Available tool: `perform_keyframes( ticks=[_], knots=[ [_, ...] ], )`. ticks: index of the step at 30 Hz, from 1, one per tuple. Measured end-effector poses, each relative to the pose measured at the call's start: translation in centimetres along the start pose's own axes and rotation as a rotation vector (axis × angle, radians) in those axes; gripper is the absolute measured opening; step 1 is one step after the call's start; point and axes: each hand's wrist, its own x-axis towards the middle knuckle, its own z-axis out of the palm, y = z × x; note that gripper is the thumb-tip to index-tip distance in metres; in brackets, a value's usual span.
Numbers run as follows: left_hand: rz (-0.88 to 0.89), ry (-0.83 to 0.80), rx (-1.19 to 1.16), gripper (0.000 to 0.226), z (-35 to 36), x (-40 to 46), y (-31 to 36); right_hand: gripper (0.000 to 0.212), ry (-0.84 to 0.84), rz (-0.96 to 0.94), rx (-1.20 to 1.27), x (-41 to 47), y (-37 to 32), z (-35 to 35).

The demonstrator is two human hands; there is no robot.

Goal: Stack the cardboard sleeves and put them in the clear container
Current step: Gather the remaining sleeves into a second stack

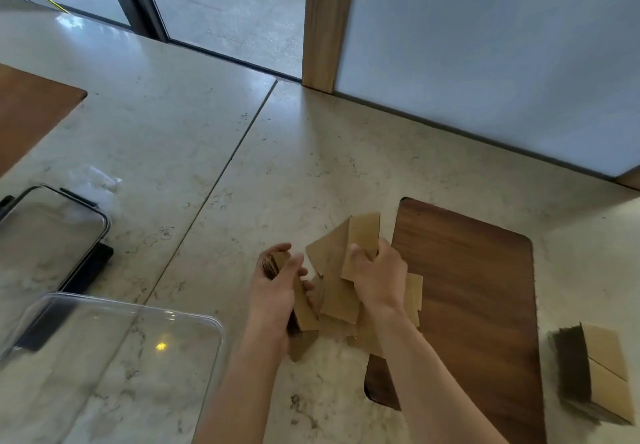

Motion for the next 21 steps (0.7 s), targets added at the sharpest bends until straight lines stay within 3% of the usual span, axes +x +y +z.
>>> perform_keyframes(
  ticks=[2, 4, 6, 9, 13, 17, 19, 21],
  knots=[
    [0.006, -0.031, 0.006, 0.008, 0.9, 0.8, 0.6, 0.025, -0.067, 0.033, 0.174, 0.2, 1.0, -1.7],
    [0.022, -0.064, 0.072, 0.031, 2.1, 1.3, 1.0, 0.027, -0.092, -0.011, 0.266, 0.2, 1.5, -2.8],
    [0.018, -0.134, 0.103, 0.055, 3.0, 1.6, 1.2, 0.019, -0.082, -0.168, 0.247, -0.4, 1.3, -3.0],
    [-0.085, -0.271, 0.037, 0.066, 3.5, 1.6, 1.3, 0.016, -0.163, -0.464, 0.211, -1.2, 0.7, -3.1],
    [-0.310, -0.395, -0.023, 0.080, 3.2, 2.2, 1.7, 0.038, -0.268, -0.712, 0.114, -0.6, 1.1, -4.4],
    [-0.301, -0.497, -0.008, 0.045, 3.0, 2.4, 1.8, 0.052, -0.526, -0.596, 0.209, -0.1, 1.5, -4.9],
    [-0.246, -0.499, 0.020, 0.046, 2.8, 2.5, 1.5, 0.054, -0.630, -0.528, 0.221, -0.1, 1.5, -5.1],
    [-0.193, -0.469, 0.047, 0.054, 2.8, 2.3, 1.2, 0.055, -0.610, -0.504, 0.259, -0.3, 1.3, -5.1]
  ],
)
